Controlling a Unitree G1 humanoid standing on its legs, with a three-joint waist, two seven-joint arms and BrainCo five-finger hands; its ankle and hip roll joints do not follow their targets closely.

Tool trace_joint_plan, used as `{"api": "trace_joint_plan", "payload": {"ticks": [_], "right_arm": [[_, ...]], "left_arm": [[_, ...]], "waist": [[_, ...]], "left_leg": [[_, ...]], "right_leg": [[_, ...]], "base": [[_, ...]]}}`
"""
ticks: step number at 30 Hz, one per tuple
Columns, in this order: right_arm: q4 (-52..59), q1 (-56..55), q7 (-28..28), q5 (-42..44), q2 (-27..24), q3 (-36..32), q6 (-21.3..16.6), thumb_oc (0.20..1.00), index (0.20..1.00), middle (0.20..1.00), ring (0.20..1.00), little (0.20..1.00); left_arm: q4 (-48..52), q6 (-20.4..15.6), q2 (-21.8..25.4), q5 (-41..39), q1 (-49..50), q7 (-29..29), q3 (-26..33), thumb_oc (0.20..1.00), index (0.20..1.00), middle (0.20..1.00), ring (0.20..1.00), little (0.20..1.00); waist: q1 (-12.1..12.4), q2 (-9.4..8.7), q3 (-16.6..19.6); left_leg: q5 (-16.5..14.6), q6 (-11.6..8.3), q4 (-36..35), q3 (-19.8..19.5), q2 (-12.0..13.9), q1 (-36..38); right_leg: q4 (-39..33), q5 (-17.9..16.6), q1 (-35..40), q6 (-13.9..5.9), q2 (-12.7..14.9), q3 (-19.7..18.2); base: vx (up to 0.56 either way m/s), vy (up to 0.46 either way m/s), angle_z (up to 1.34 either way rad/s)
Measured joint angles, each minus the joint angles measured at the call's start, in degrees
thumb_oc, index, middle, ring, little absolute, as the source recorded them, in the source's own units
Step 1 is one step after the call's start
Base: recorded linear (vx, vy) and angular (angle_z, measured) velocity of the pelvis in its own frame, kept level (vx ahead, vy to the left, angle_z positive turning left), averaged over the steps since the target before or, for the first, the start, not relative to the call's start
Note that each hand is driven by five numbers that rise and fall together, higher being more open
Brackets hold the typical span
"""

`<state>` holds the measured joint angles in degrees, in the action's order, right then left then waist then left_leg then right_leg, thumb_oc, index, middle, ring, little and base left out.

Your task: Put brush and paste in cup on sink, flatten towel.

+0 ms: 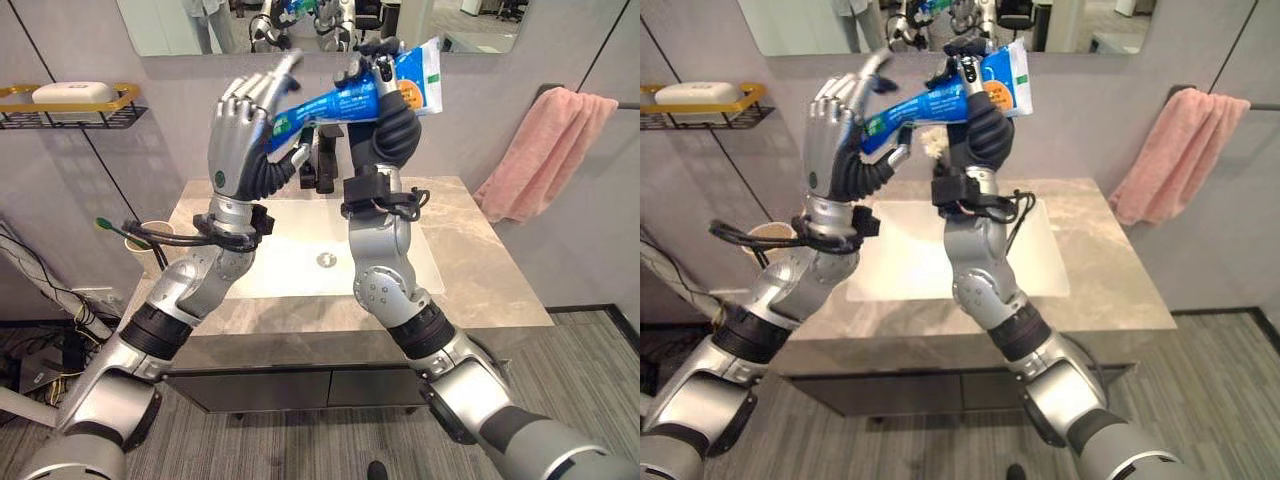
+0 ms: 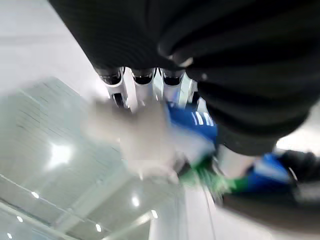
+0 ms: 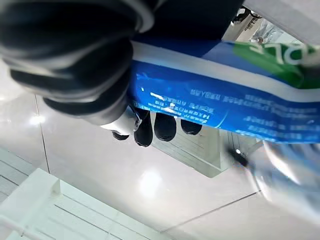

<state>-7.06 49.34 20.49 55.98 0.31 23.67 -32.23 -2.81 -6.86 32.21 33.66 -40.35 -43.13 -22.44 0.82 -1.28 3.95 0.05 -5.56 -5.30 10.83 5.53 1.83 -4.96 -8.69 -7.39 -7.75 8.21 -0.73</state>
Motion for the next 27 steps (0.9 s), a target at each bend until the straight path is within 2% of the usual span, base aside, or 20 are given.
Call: {"api": "trace_joint_plan", "payload": {"ticks": [3,8,11,13,16,19,22,24,25,27], "right_arm": [[0.94,-1.17,2.25,-0.35,0.35,-0.53,-1.03,0.2,0.2,0.2,0.2,0.2],[2.75,-2.98,4.36,-2.86,-0.64,-2.12,-1.83,0.2,0.2,0.2,0.2,0.2],[3.23,-5.03,4.33,-2.88,-2.37,-2.32,-1.9,0.2,0.2,0.2,0.2,0.2],[3.25,-6.76,4.34,-2.77,-3.18,-3.07,-2.82,0.2,0.2,0.2,0.2,0.2],[3.25,-8.37,4.4,-2.68,-4.15,-7.34,-3.85,0.2,0.2,0.2,0.2,0.2],[2.69,-8.52,4.91,-2.56,-5.07,-12.23,-4.98,0.2,0.2,0.2,0.2,0.2],[1.16,-8.17,7.16,-2.29,-6.77,-16.31,-5.56,0.2,0.2,0.2,0.2,0.2],[0.77,-7.96,7.26,-2.29,-7.78,-16.84,-5.49,0.2,0.2,0.2,0.2,0.2],[-0.4,-7.14,7.5,-2.27,-9.07,-17.67,-5.15,0.2,0.2,0.2,0.2,0.2],[-1.66,-6.01,7.7,-2.14,-9.03,-17.72,-4.82,0.2,0.2,0.2,0.2,0.2]], "left_arm": [[1.43,0.83,-0.15,0.18,1.4,-1.71,2.11,1.0,1.0,1.0,1.0,1.0],[7.94,1.93,1.68,1.28,5.72,-5.95,10.02,1.0,1.0,1.0,1.0,1.0],[11.03,1.97,2.28,1.99,11.73,-10.41,17.84,1.0,1.0,1.0,1.0,1.0],[12.03,2.16,2.21,2.47,16.01,-12.4,20.53,1.0,1.0,1.0,1.0,1.0],[12.49,1.76,2.65,2.44,25.03,-12.9,23.87,1.0,1.0,1.0,1.0,1.0],[7.58,-0.52,0.86,-1.92,35.85,-11.38,26.12,1.0,1.0,1.0,1.0,1.0],[-2.73,-2.95,0.28,-10.48,43.72,-6.47,25.51,1.0,1.0,1.0,1.0,1.0],[-8.09,-2.82,0.09,-13.04,46.1,-3.83,25.3,1.0,1.0,1.0,1.0,1.0],[-13.19,-2.49,-0.61,-16.54,47.72,-1.19,23.83,1.0,1.0,1.0,1.0,1.0],[-17.98,-3.19,-2.42,-19.03,48.75,-0.06,23.5,1.0,1.0,1.0,1.0,1.0]], "waist": [[0.05,0.1,-0.06],[1.74,0.24,-0.12],[3.9,0.37,-0.22],[4.65,0.48,-0.41],[7.41,0.64,-1.01],[8.71,1.07,-2.02],[12.06,-0.4,-2.92],[12.88,-1.17,-3.24],[14.09,-2.2,-3.81],[15.9,-3.16,-4.19]], "left_leg": [[0.09,0.05,-0.01,-0.97,-0.01,0.03],[0.24,0.09,-0.02,-2.42,-0.06,0.13],[0.27,0.12,-0.02,-3.47,-0.19,0.59],[0.28,0.12,-0.02,-4.75,-0.28,1.04],[0.31,0.31,-0.04,-6.98,-0.68,0.98],[0.51,0.62,-0.01,-9.83,-1.55,0.91],[0.9,0.85,-0.01,-12.02,-2.13,-0.3],[1.1,0.96,0.01,-13.2,-2.43,-1.14],[1.51,1.11,0.03,-14.77,-3.11,-1.98],[1.59,1.15,0.09,-15.36,-3.6,-3.05]], "right_leg": [[-0.03,0.2,0.63,0.07,0.19,1.01],[-0.07,0.59,1.69,0.09,0.47,2.56],[-0.03,0.9,2.76,-0.02,0.72,3.26],[-0.14,1.35,4.1,-0.14,0.97,4.59],[0.0,1.98,5.54,-0.42,1.58,6.67],[-0.44,2.74,7.1,-0.88,2.71,9.46],[-0.45,3.07,7.45,-1.06,3.35,12.04],[-0.45,3.19,7.25,-1.21,3.66,12.96],[-0.46,3.43,7.22,-1.46,4.14,14.52],[-0.22,3.69,7.3,-1.83,4.62,15.67]], "base": [[0.0,0.009,0.16],[0.02,0.018,0.16],[0.02,0.027,0.16],[0.0,0.033,0.34],[-0.01,0.036,0.37],[0.0,0.03,0.51],[-0.02,0.022,0.38],[-0.02,0.012,0.38],[-0.06,0.007,0.54],[-0.04,0.001,0.38]]}}
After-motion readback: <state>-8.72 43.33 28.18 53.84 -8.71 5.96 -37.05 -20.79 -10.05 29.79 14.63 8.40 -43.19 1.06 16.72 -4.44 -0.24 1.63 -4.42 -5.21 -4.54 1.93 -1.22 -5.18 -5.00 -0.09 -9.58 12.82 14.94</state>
